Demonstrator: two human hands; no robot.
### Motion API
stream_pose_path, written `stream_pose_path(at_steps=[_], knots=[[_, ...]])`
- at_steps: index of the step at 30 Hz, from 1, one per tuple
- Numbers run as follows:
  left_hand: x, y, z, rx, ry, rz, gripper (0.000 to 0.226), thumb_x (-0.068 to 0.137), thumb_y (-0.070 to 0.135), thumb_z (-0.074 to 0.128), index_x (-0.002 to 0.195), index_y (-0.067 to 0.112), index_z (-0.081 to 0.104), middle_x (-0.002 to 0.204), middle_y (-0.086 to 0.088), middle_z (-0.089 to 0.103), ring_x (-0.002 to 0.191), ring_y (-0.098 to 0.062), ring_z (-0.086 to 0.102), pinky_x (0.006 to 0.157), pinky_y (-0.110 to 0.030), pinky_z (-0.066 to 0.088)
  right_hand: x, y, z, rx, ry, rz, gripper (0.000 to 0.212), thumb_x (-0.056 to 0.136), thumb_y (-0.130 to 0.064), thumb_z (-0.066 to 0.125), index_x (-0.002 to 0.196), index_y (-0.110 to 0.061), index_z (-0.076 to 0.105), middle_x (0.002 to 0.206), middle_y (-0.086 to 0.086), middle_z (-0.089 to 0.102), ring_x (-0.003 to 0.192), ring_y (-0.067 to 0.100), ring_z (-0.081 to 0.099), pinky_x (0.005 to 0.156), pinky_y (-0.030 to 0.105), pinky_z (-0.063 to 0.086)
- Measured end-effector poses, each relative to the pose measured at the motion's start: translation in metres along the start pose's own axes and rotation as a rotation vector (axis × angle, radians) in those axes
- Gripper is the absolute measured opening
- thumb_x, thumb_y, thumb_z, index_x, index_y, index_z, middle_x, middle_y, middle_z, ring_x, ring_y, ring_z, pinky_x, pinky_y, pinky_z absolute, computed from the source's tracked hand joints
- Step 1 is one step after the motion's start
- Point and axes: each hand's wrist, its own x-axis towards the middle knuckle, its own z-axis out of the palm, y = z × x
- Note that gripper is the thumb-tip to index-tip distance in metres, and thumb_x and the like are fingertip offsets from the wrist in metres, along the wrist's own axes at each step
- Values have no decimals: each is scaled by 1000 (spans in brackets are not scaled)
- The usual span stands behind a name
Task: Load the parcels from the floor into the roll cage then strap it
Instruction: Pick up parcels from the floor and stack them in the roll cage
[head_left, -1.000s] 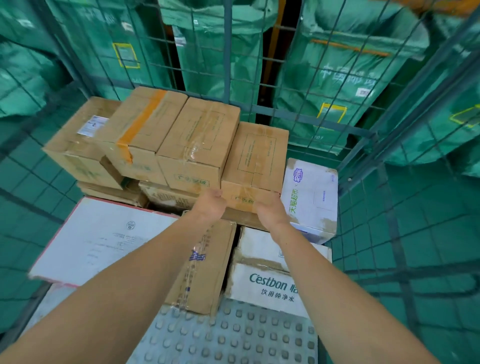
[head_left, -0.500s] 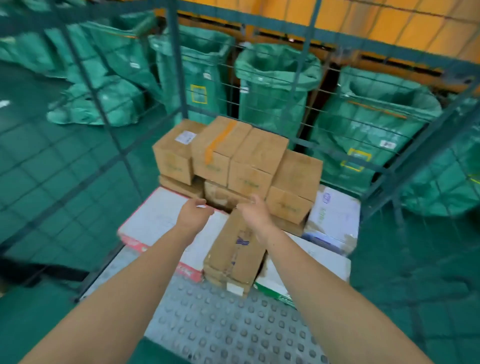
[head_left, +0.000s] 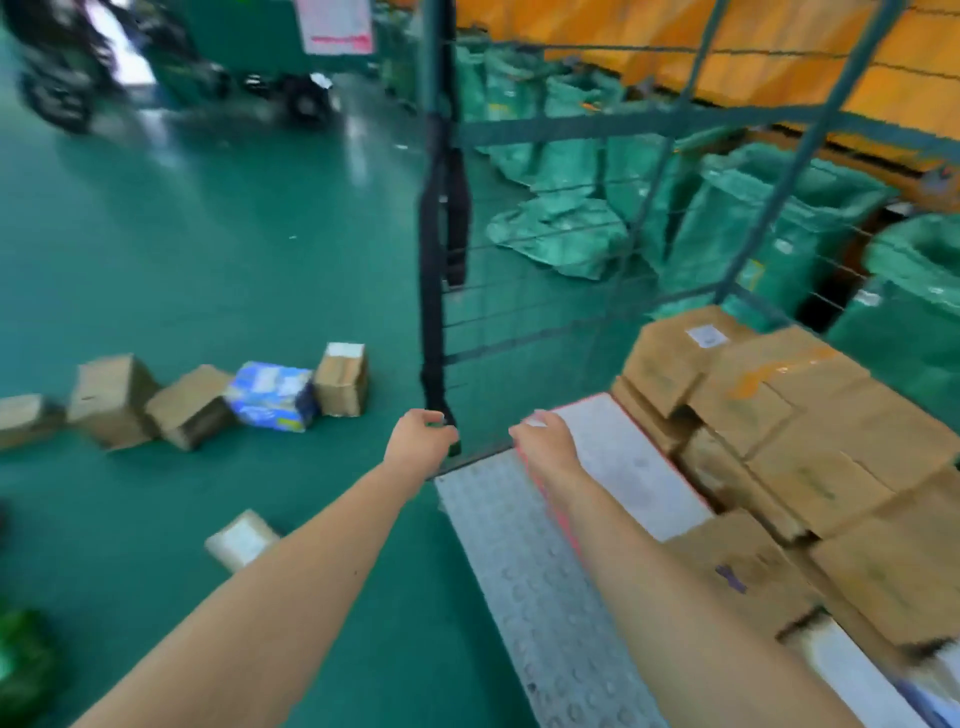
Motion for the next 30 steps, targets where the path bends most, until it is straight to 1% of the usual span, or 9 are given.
stream_pose_path(at_steps=[3,4,7,9,13,17,21,24,30], knots=[[-7,-27,-63,-50,122,-44,42,85,15,65,126,10,57,72,-3,58,61,-20,54,60,-27,44,-14,-17,60,-98,-107,-62,56,96,-11,56,148,-5,38,142,13,52,123,28,54,93,30,44],[-10,-37,-83,-60,159,-60,42,86,15,65,126,11,56,73,-3,58,60,-19,53,59,-25,43,-20,-24,79,-116,-143,-70,55,96,-11,56,148,-4,39,141,13,54,127,28,52,92,28,42],[-21,-64,-135,-102,270,-107,42,86,15,65,127,9,56,76,-3,57,59,-16,51,54,-24,40,-36,-37,131,-156,-247,-97,56,97,-12,56,150,-6,37,140,15,55,123,29,54,91,29,41],[-30,-81,-167,-139,348,-142,42,86,16,64,127,10,56,77,-2,57,60,-15,52,59,-25,43,-44,-42,165,-192,-326,-121,56,97,-15,56,150,-9,37,142,12,52,117,24,52,90,27,37],[-46,-116,-222,-196,491,-204,43,88,17,63,130,10,54,89,1,58,71,-17,54,70,-29,46,-58,-53,229,-254,-478,-161,57,97,-16,56,150,-10,36,148,7,44,128,23,46,94,27,34],[-54,-147,-267,-265,608,-263,46,89,18,61,133,9,51,120,-6,59,88,-19,56,82,-30,46,-65,-66,285,-320,-613,-204,58,96,-17,56,150,-11,36,124,1,51,111,19,48,92,27,35],[-47,-164,-302,-325,721,-308,47,88,20,63,133,11,52,126,-7,59,103,-23,59,87,-33,47,-58,-84,337,-384,-722,-233,60,96,-19,56,152,-13,34,147,4,46,125,20,47,94,28,34],[-32,-166,-323,-373,800,-334,46,88,19,63,133,10,52,127,-7,59,104,-24,59,87,-32,46,-47,-101,373,-434,-797,-254,60,96,-19,56,152,-15,34,146,4,46,120,19,47,91,28,34],[-1,-168,-360,-456,926,-416,46,90,18,63,133,8,51,127,-8,58,92,-19,53,78,-27,42,-23,-138,443,-566,-934,-334,61,96,-22,58,152,-14,33,152,4,41,135,23,43,102,33,36]])
